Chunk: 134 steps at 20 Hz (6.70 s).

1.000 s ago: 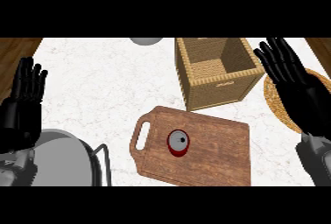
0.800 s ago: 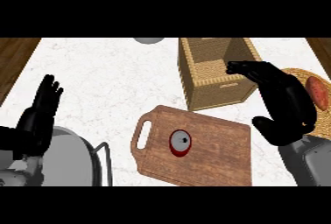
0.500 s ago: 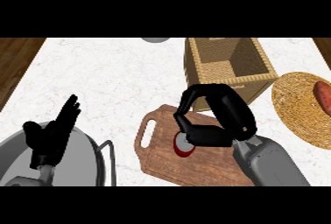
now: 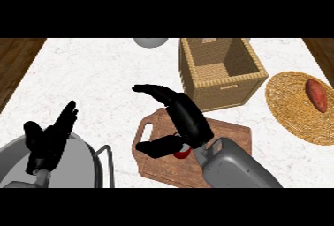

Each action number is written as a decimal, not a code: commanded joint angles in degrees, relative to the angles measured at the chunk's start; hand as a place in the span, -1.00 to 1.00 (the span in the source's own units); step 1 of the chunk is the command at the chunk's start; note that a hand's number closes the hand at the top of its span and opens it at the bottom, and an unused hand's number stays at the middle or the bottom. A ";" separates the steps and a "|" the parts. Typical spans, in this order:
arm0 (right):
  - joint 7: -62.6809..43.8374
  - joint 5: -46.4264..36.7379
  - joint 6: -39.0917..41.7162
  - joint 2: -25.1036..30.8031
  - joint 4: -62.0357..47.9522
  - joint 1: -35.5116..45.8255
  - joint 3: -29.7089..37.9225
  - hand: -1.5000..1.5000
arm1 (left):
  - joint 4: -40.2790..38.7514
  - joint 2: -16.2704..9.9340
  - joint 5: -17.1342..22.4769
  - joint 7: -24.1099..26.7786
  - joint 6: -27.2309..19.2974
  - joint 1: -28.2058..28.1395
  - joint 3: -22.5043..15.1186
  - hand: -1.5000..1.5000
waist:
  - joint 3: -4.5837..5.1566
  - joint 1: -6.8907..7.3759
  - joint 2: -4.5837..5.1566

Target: Pick the can from the cutting board and place it in the basket

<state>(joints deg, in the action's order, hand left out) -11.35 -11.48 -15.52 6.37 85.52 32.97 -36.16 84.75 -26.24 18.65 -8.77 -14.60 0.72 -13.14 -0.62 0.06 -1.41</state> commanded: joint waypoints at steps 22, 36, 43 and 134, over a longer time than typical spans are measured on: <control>-53.99 17.33 48.80 20.91 13.03 29.57 5.54 -1.00 | -2.89 0.47 1.25 -3.22 2.48 -9.25 -0.05 0.00 | 0.88 -2.29 0.36; -55.49 19.99 39.43 21.57 18.33 25.23 -0.14 -1.00 | -4.30 1.37 0.31 -4.32 3.26 -6.92 0.84 0.00 | 0.73 -1.47 1.17; -55.50 13.84 35.62 18.84 17.26 22.06 -4.56 -1.00 | -1.32 2.57 -1.20 -5.37 2.53 -8.54 -0.91 0.00 | 0.69 -0.31 1.21; -52.85 -34.83 -8.18 -6.35 15.14 8.73 -11.82 1.00 | -2.75 6.44 -5.66 -6.29 8.30 -7.87 5.22 0.00 | 0.66 0.15 0.91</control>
<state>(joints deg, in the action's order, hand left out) -58.06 -44.77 -18.83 0.44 94.95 38.17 -52.83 86.99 -20.83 12.22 -12.20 -7.46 -1.63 -6.05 -1.31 0.26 -1.05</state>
